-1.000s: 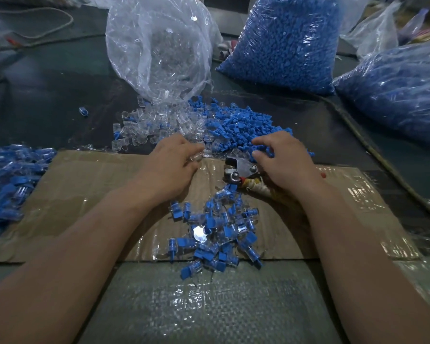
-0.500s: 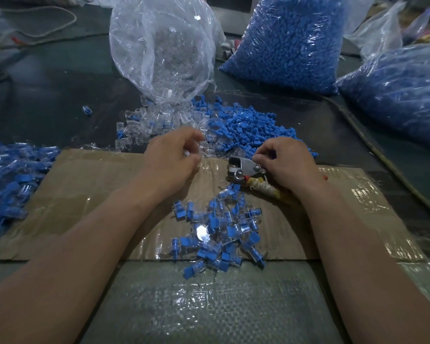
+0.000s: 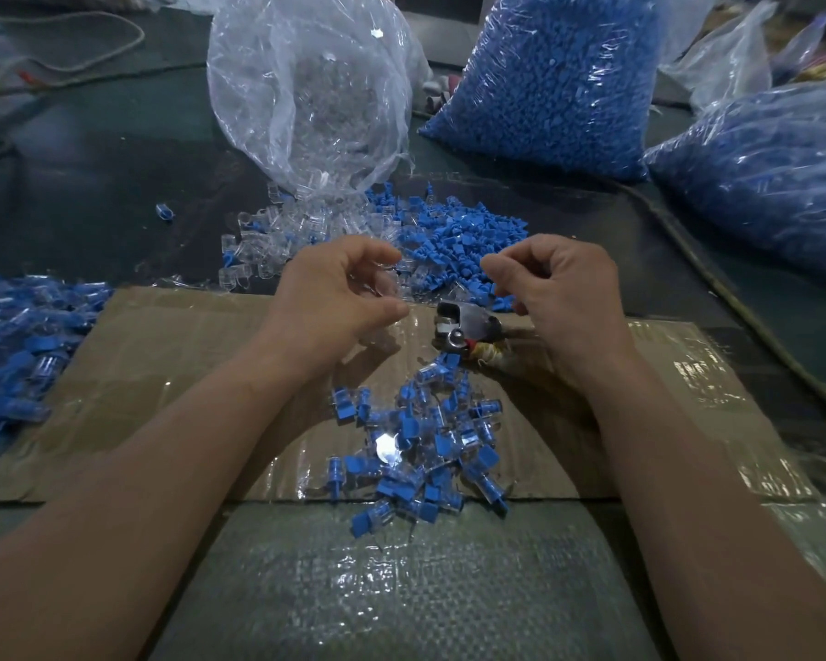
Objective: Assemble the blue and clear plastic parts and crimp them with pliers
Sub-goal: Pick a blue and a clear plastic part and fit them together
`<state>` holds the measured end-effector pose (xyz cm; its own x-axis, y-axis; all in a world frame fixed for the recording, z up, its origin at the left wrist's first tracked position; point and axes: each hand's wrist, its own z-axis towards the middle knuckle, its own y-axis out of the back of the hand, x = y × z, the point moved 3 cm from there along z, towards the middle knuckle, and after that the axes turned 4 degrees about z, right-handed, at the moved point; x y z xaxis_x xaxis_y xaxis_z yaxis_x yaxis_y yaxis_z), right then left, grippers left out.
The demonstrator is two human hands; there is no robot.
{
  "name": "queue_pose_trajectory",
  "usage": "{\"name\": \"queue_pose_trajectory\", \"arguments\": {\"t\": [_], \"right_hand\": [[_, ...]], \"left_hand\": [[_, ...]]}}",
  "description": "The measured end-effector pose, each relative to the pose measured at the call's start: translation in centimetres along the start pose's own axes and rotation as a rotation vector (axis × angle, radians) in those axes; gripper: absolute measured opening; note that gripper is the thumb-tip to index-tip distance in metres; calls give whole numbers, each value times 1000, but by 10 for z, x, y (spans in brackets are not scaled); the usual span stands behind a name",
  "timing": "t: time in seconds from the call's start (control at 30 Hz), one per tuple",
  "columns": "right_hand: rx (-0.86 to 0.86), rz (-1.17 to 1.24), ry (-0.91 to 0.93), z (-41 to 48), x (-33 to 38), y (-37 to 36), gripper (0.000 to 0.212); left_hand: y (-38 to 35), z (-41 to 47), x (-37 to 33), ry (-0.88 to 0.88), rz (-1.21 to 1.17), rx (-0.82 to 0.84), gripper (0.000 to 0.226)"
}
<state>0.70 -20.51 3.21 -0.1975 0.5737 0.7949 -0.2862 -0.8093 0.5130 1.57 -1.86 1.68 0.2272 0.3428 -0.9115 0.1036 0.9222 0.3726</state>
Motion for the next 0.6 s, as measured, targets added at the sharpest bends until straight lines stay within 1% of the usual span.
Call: {"name": "queue_pose_trajectory", "arguments": {"t": [0.07,0.1,0.2,0.27,0.37,0.5,0.6], "right_hand": [[59,74,-16,-3,3,-4,11],[104,67,-21,-4,4,-7,11],[202,37,-27,-7,6,-17,24],[196,125,-35,-9,10,-19,22],[123,270,12,-13,19,-15,18],[161,272,52,-18,28,-18,23],[163,265,37,-19,30,-22,20]], "left_hand": [[0,0,0,-5,34,11,29],[0,0,0,-7,37,14,28],[-2,-1,0,-5,8,21,30],[-3,-1,-1,-13,-13,9,32],[-2,-1,-2,-32,12,3,29],[-3,-2,-3,-67,30,16,28],[-4,-3,-5,-86,18,-5,30]]}}
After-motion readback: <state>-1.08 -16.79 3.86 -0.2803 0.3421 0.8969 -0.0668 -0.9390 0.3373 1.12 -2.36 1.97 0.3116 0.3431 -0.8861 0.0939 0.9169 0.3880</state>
